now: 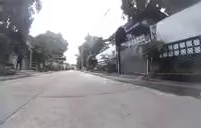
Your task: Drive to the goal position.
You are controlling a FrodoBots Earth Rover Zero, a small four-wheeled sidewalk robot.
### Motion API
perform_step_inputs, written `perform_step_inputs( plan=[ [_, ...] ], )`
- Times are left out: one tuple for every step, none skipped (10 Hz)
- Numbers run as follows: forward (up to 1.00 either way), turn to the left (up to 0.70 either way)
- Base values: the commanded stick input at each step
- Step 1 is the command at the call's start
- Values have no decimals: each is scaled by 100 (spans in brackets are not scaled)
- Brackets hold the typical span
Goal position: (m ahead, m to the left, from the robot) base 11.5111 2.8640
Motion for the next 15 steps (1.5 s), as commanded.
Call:
perform_step_inputs(
  plan=[
    [50, 0],
    [50, 0],
    [50, 0],
    [50, 0],
    [50, 0],
    [50, 0],
    [50, 0],
    [50, 0],
    [50, 0],
    [50, 0],
    [50, 0],
    [50, 0],
    [50, 0],
    [50, 0],
    [50, 0]
  ],
)
